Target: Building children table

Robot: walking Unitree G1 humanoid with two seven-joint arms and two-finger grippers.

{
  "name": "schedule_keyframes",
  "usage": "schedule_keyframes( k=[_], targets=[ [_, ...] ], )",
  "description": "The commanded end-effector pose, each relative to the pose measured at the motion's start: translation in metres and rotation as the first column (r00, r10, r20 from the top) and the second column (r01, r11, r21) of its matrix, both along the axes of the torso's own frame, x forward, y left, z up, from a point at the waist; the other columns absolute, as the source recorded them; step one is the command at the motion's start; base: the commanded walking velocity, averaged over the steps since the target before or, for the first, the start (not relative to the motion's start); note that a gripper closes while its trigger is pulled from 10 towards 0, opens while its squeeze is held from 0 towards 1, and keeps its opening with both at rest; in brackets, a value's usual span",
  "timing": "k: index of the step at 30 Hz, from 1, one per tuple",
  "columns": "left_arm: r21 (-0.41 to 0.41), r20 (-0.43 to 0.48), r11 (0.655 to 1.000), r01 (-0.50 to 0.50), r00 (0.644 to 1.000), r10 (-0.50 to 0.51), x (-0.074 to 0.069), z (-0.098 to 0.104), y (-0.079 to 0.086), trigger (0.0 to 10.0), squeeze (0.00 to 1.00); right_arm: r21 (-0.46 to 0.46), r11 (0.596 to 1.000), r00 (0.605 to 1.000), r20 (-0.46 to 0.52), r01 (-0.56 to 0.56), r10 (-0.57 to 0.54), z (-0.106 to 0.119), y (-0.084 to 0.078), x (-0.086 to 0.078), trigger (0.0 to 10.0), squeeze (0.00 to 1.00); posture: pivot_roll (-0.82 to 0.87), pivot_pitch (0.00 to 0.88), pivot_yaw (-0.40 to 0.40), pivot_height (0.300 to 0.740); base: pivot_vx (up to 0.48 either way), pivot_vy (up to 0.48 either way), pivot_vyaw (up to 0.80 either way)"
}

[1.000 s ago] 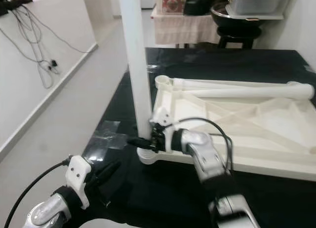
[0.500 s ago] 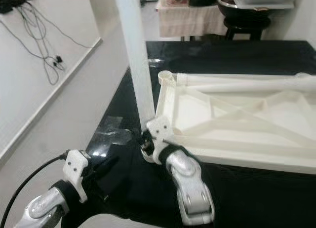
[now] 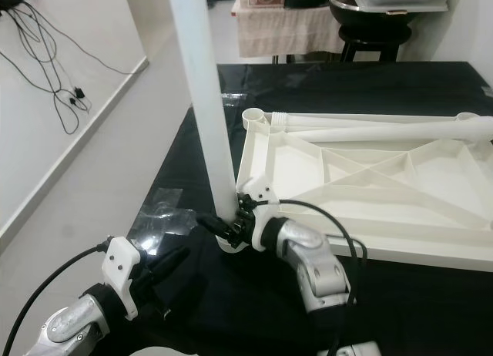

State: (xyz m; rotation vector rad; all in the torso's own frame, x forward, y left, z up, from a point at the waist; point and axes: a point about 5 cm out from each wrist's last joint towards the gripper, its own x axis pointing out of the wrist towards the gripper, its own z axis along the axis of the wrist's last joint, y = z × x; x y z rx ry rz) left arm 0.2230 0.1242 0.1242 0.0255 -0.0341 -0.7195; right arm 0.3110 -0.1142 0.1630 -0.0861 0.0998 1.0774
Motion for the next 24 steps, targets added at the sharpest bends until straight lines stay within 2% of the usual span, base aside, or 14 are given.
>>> schedule_keyframes(
  k=[1, 3, 4, 6, 7, 8, 9, 17, 20, 22, 24],
  targets=[
    [0.013, -0.017, 1.0, -0.008, 1.0, 0.009, -0.002, -0.004, 0.002, 10.0, 0.0, -0.013, 0.996, 0.996, -0.017, -0.091, 0.09, -0.004, 0.007, -0.004, 10.0, 0.0, -0.03, 0.12, 0.07, 0.74, 0.0, 0.0, 0.0],
    [0.011, -0.017, 1.0, -0.007, 1.0, 0.007, -0.003, -0.004, 0.001, 10.0, 0.0, -0.043, 0.982, 0.982, -0.052, -0.186, 0.183, -0.003, 0.004, -0.004, 10.0, 0.0, -0.03, 0.119, 0.07, 0.74, 0.0, 0.0, 0.0],
    [0.011, -0.017, 1.0, -0.006, 1.0, 0.006, -0.003, -0.004, 0.001, 10.0, 0.0, -0.049, 0.981, 0.981, -0.064, -0.187, 0.184, -0.004, 0.002, 0.003, 10.0, 0.0, -0.02, 0.119, 0.07, 0.74, 0.0, 0.0, 0.0],
    [0.011, -0.017, 1.0, -0.006, 1.0, 0.006, -0.003, -0.004, 0.001, 10.0, 0.0, -0.049, 0.981, 0.981, -0.064, -0.187, 0.184, -0.004, 0.002, 0.003, 10.0, 0.0, -0.02, 0.119, 0.07, 0.74, 0.0, 0.0, 0.0],
    [0.01, -0.017, 1.0, -0.004, 1.0, 0.004, -0.003, -0.004, 0.001, 10.0, 0.0, -0.047, 0.983, 0.982, -0.069, -0.177, 0.173, -0.003, 0.0, 0.012, 10.0, 0.0, -0.02, 0.121, 0.069, 0.74, 0.0, 0.0, 0.0],
    [0.01, -0.017, 1.0, -0.004, 1.0, 0.004, -0.003, -0.004, 0.001, 10.0, 0.0, -0.047, 0.983, 0.982, -0.069, -0.177, 0.173, -0.003, 0.0, 0.012, 10.0, 0.0, -0.02, 0.121, 0.069, 0.74, 0.0, 0.0, 0.0],
    [0.01, -0.018, 1.0, -0.003, 1.0, 0.003, -0.004, -0.005, 0.001, 10.0, 0.0, -0.037, 0.985, 0.983, -0.072, -0.171, 0.168, -0.001, -0.001, 0.017, 0.0, 0.0, -0.01, 0.122, 0.069, 0.74, 0.0, 0.0, 0.0],
    [0.006, -0.018, 1.0, -0.003, 1.0, 0.004, -0.005, -0.004, 0.001, 10.0, 0.0, -0.027, 0.979, 0.977, -0.074, -0.204, 0.202, 0.0, -0.006, 0.021, 0.0, 0.0, -0.02, 0.129, 0.07, 0.74, 0.0, 0.0, 0.0],
    [0.004, -0.019, 1.0, -0.004, 1.0, 0.004, -0.005, -0.004, 0.001, 10.0, 0.0, -0.042, 0.981, 0.981, -0.055, -0.189, 0.186, -0.001, -0.013, 0.018, 0.0, 0.0, -0.02, 0.136, 0.072, 0.74, 0.0, 0.0, 0.0],
    [0.003, -0.018, 1.0, -0.005, 1.0, 0.005, -0.004, -0.003, 0.002, 10.0, 0.0, -0.061, 0.995, 0.997, -0.03, -0.077, 0.075, -0.005, -0.018, 0.013, 0.0, 0.0, -0.03, 0.149, 0.067, 0.74, 0.0, 0.0, 0.0],
    [0.002, -0.018, 1.0, -0.005, 1.0, 0.005, -0.004, -0.003, 0.002, 10.0, 0.0, -0.062, 0.997, 0.999, -0.025, -0.037, 0.035, -0.007, -0.019, 0.012, 0.0, 0.0, -0.03, 0.149, 0.067, 0.74, 0.0, 0.0, 0.0]
  ],
)
